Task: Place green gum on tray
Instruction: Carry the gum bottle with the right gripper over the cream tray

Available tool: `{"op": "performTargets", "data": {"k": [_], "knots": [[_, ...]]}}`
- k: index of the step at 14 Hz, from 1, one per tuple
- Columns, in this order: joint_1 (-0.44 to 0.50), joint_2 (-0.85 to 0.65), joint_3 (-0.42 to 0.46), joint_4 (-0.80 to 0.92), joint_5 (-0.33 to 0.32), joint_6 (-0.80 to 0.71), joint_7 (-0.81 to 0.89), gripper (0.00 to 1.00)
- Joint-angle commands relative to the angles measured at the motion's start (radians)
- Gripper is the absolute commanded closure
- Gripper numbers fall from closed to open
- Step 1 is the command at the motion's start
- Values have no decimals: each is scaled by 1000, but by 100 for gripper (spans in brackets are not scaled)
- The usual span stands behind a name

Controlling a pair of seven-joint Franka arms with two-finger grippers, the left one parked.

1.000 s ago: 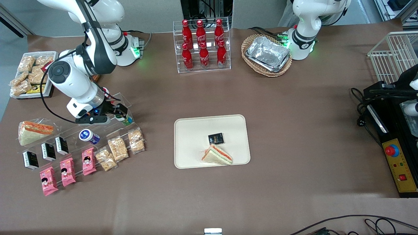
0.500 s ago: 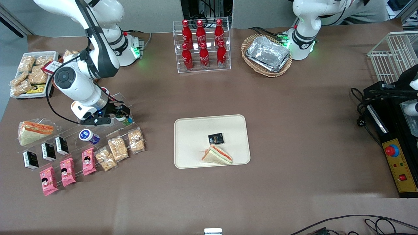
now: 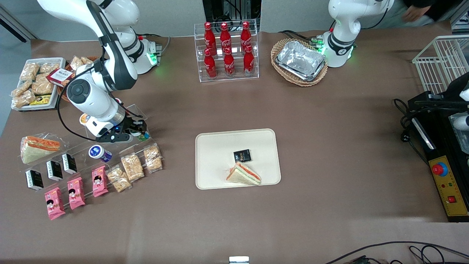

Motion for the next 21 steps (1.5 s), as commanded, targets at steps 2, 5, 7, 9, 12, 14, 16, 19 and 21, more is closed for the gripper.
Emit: {"op": "performTargets", "data": {"k": [2, 5, 7, 9, 12, 14, 16, 19, 21], "knots": [[-24, -148, -21, 53, 25, -93, -123, 100], [-24, -159, -25, 362, 30, -506, -105, 100], [-15, -134, -16, 540, 62, -685, -11, 100], [-10, -105, 53, 622, 119, -727, 153, 100], [-8, -30, 227, 656, 111, -697, 426, 100], [14, 68, 336, 684, 67, -594, 586, 100], [73, 186, 368, 681, -46, -466, 703, 100], [143, 371, 366, 660, -184, -307, 819, 100], [157, 465, 365, 606, -270, -176, 866, 100]]}}
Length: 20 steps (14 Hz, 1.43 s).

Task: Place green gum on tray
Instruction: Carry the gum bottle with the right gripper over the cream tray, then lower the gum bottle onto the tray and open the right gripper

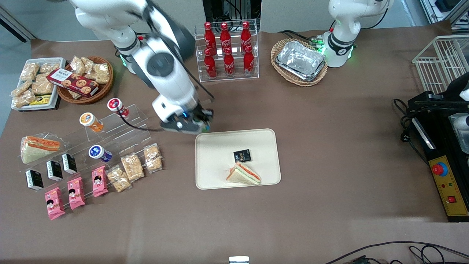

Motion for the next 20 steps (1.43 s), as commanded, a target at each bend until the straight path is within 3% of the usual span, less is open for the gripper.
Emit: {"op": "performTargets", "data": {"k": [1, 4, 10, 11, 12, 13, 14, 15, 20], "knots": [[15, 195, 0, -34, -134, 199, 82, 100], [19, 287, -3, -55, -165, 276, 94, 100], [23, 336, -29, -52, -168, 318, 94, 100], [23, 336, -33, -52, -168, 318, 94, 74], [23, 336, -39, -52, -168, 318, 94, 61], [23, 336, -39, -51, -168, 318, 94, 56], [23, 336, -39, -51, -168, 318, 94, 27], [21, 335, -41, -51, -168, 316, 94, 7], [13, 314, -39, -51, -174, 306, 105, 1]]}}
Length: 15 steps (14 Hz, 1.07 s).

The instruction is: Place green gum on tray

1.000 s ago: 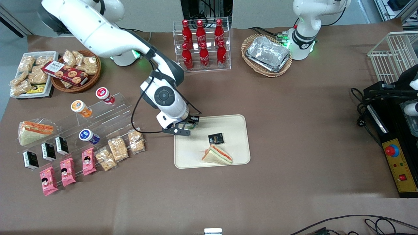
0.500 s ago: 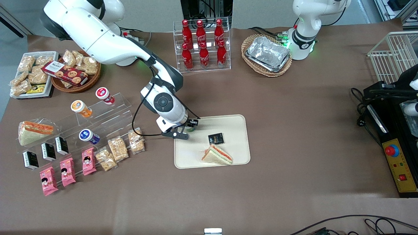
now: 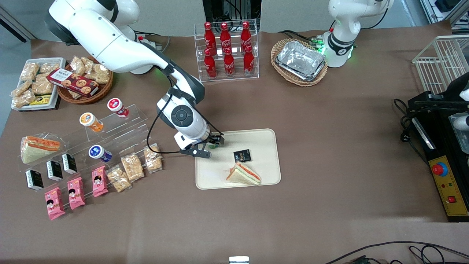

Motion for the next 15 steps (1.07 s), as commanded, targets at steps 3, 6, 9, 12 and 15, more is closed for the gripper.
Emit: {"op": "performTargets", "data": {"k": [3, 6, 9, 12, 15], "knots": [[-31, -210, 9, 6, -20, -228, 11, 1], [-84, -439, 8, 15, 99, -462, -110, 1], [-114, -612, -151, 17, 237, -605, -393, 1], [-115, -677, -389, 23, 259, -662, -744, 1], [-118, -656, -541, 101, 258, -662, -920, 1]]}}
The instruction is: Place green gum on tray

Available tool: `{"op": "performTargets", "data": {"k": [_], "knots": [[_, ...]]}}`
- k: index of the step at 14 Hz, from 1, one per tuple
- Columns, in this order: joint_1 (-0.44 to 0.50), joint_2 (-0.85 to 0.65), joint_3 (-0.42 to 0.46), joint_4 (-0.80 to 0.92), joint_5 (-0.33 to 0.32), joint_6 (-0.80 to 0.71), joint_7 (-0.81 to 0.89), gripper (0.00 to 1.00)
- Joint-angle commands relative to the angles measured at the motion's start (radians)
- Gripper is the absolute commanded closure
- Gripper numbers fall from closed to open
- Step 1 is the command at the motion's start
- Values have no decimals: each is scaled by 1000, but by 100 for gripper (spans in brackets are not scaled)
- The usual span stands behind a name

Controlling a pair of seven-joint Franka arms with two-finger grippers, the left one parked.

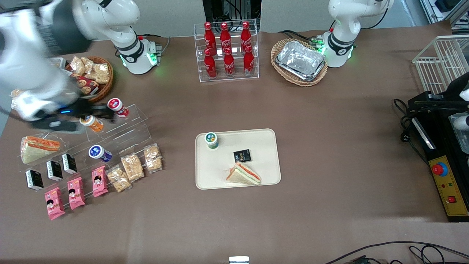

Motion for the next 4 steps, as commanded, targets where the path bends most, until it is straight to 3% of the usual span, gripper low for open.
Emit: {"op": "performTargets", "data": {"k": [1, 4], "knots": [[4, 34, -105, 77, 22, -3, -135, 1], [1, 65, -130, 117, 25, 0, -138, 1]]}}
